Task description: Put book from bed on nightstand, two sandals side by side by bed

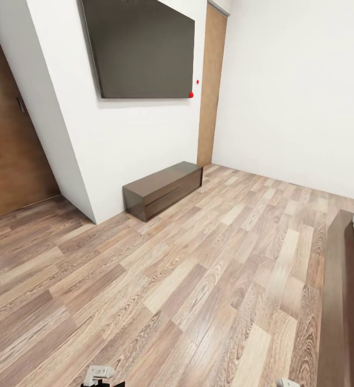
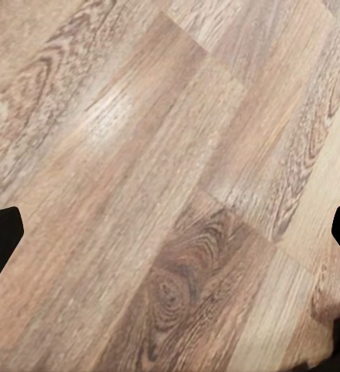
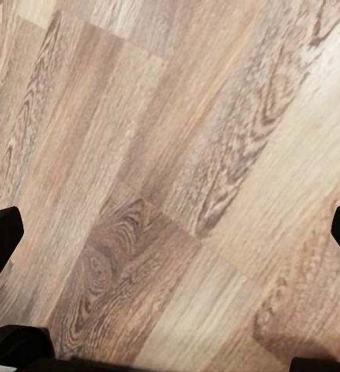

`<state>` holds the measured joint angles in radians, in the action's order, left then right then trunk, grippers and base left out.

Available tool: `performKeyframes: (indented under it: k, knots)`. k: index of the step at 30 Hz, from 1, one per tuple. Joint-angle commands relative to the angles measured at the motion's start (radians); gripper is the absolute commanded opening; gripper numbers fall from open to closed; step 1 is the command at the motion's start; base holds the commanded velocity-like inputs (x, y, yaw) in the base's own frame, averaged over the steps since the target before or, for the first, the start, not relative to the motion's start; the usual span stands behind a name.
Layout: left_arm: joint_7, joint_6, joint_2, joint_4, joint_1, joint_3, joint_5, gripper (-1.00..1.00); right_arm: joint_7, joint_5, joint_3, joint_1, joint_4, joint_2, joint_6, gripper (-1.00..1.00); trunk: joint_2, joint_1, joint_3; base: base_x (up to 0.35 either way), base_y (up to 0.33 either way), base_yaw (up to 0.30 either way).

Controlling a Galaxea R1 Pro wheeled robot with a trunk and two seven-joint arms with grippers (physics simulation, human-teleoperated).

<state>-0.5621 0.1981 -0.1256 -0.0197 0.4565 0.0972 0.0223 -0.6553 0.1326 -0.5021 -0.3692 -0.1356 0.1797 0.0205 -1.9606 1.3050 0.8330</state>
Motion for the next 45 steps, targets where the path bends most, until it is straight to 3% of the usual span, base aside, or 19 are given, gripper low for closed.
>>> performKeyframes:
  k: [1,27,45]
  knots:
    - [-0.005,0.0,0.0,0.001,0.001,0.006,0.002,1.0,-0.004,0.01,-0.009,0.0,-0.001,0.0,0.002,1.0,0.0,0.0,0.001,0.0,0.0,0.0]
    - [-0.005,0.0,0.0,0.001,0.001,0.006,0.002,1.0,-0.004,0.009,-0.009,0.0,-0.001,0.0,0.002,1.0,0.0,0.0,-0.025,0.0,0.0,0.0]
    - [-0.006,0.0,0.0,0.001,0.001,0.006,0.002,1.0,-0.004,0.009,-0.009,0.0,-0.001,0.0,0.002,1.0,0.0,0.0,-0.027,0.0,0.0,0.0]
